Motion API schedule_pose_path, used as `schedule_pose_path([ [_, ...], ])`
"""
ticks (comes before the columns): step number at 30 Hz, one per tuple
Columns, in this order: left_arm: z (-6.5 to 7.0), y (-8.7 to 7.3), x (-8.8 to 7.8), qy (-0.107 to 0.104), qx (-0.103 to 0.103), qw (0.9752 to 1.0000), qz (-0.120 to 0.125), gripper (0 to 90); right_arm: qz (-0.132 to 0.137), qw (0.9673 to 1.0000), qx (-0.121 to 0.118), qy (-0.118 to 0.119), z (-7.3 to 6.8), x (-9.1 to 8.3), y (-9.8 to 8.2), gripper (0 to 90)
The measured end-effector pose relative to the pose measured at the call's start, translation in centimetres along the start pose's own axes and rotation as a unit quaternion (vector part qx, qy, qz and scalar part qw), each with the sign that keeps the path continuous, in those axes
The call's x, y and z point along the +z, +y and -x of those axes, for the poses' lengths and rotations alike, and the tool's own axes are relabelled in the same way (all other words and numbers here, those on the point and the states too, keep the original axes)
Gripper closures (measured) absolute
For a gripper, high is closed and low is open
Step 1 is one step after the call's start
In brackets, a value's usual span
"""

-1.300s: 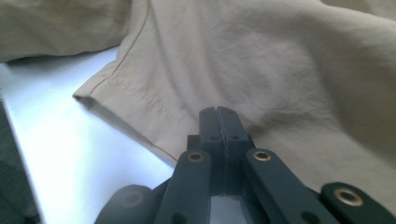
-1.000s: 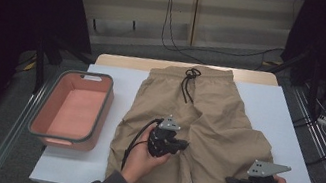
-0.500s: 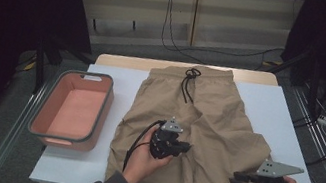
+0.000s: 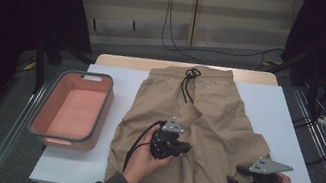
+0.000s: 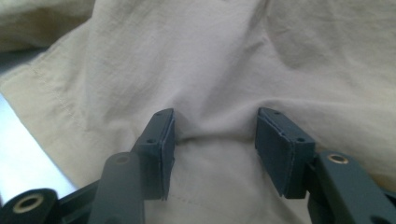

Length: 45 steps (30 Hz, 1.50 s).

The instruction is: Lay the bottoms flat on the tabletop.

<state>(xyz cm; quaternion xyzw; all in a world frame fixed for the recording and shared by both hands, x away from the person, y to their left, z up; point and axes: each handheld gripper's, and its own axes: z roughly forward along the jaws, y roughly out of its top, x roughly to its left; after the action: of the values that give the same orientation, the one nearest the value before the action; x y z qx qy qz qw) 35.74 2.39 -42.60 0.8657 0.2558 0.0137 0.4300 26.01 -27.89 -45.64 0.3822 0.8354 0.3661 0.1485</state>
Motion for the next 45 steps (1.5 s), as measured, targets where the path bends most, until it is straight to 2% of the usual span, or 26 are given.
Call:
schedule_pose_path([
  [2, 0.0, 0.0, 0.0, 0.000, -0.001, 1.0000, 0.000, 85.5, 0.000, 1.0000, -0.004, -0.006, -0.2, 0.1, 0.1, 52.1],
  [7, 0.0, 0.1, -0.1, -0.001, 0.000, 1.0000, 0.000, 85.5, 0.006, 0.9998, -0.017, 0.002, -0.4, 0.3, 0.2, 73.4],
  [9, 0.1, 0.1, -0.1, 0.000, -0.001, 1.0000, 0.004, 85.5, 0.006, 0.9996, -0.027, 0.005, -0.5, 0.3, 0.2, 76.7],
  [14, 0.1, 0.1, 0.0, -0.002, 0.001, 1.0000, 0.000, 85.5, 0.008, 0.9996, -0.026, 0.013, -0.5, 0.4, 0.3, 87.9],
  [18, 0.1, 0.1, 0.0, -0.003, 0.001, 1.0000, 0.003, 85.5, 0.009, 0.9997, -0.018, 0.017, -0.3, 0.3, 0.2, 89.4],
  [21, 0.2, 0.2, 0.0, -0.004, 0.002, 1.0000, 0.001, 85.5, -0.002, 0.9996, -0.024, 0.015, -0.3, -0.1, 0.4, 89.7],
  [25, 0.4, 0.2, 0.2, -0.009, 0.003, 0.9999, -0.002, 85.5, 0.001, 0.9990, -0.012, 0.044, -0.7, -1.5, -0.1, 89.8],
  [27, 0.5, 0.3, 0.3, -0.012, 0.006, 0.9999, -0.004, 85.6, 0.003, 0.9989, -0.009, 0.046, -0.9, -2.1, -0.4, 89.7],
  [30, 0.7, 0.4, 0.4, -0.013, 0.012, 0.9998, -0.007, 85.5, 0.020, 0.9983, 0.019, 0.052, -0.4, -2.6, -0.6, 86.5],
  [31, 0.7, 0.4, 0.5, -0.012, 0.011, 0.9999, -0.005, 85.5, 0.030, 0.9981, 0.021, 0.050, -0.3, -2.8, -0.6, 81.7],
  [33, 0.8, 0.4, 0.5, -0.013, 0.012, 0.9998, -0.006, 85.5, 0.043, 0.9983, 0.029, 0.025, 0.1, -3.4, -0.5, 71.3],
  [37, 0.7, 0.3, 0.7, -0.015, 0.013, 0.9998, -0.010, 85.5, 0.064, 0.9965, 0.049, -0.025, 1.7, -4.7, -0.6, 60.0],
  [42, 0.8, 0.3, 0.7, -0.014, 0.012, 0.9998, -0.010, 85.6, 0.066, 0.9904, 0.067, -0.102, 4.2, -5.3, -1.0, 57.0],
  [45, 0.8, 0.3, 0.9, -0.015, 0.014, 0.9997, -0.011, 85.6, 0.059, 0.9860, 0.073, -0.137, 5.6, -5.0, -1.2, 56.0],
])
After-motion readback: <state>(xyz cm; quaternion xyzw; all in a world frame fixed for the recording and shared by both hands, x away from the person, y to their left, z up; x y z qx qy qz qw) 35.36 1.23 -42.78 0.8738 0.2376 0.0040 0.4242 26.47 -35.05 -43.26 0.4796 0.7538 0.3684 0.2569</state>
